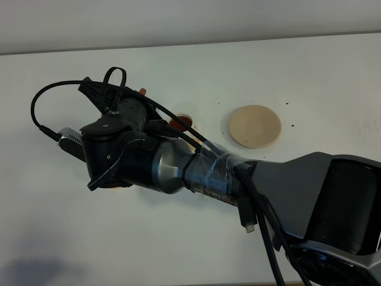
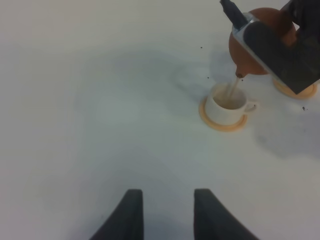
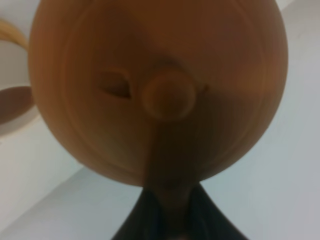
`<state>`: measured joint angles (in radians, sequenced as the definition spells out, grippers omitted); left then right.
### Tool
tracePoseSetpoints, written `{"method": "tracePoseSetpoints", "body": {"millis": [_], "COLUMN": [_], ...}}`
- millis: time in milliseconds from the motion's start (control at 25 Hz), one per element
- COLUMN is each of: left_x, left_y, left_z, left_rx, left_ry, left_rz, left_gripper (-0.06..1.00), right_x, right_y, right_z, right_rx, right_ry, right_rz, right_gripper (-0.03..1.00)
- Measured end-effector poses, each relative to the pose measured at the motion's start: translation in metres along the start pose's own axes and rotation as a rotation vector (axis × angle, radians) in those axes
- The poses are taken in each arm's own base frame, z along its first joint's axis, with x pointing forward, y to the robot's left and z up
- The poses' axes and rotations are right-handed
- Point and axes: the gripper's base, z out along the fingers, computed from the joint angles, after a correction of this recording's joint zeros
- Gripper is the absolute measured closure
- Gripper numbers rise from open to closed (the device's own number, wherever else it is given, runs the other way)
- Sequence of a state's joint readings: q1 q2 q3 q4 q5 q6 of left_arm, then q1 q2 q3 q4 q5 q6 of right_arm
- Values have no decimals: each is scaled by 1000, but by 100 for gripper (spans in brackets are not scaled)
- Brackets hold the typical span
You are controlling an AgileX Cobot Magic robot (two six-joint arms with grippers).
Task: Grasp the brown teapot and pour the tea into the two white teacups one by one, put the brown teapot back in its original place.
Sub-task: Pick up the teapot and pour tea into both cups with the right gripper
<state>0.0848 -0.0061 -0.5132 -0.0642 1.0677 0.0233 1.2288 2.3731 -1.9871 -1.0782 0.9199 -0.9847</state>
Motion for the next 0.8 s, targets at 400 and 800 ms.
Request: {"method": "tracePoseSetpoints", "body": {"millis": [400,800], "left_x": [0,0], "left_y": [0,0], "left_z": [0,0], "left_rx": [0,0], "left_ry": [0,0], "left_rz": [1,1], "left_gripper": [69,69], "right_x": [2,2], "right_y": [-2,-2], "right_z": [0,-1], "right_rx": [17,14], "right_ry": [25,30], "right_rz": [-27,-33], "right_gripper": [88,88]}}
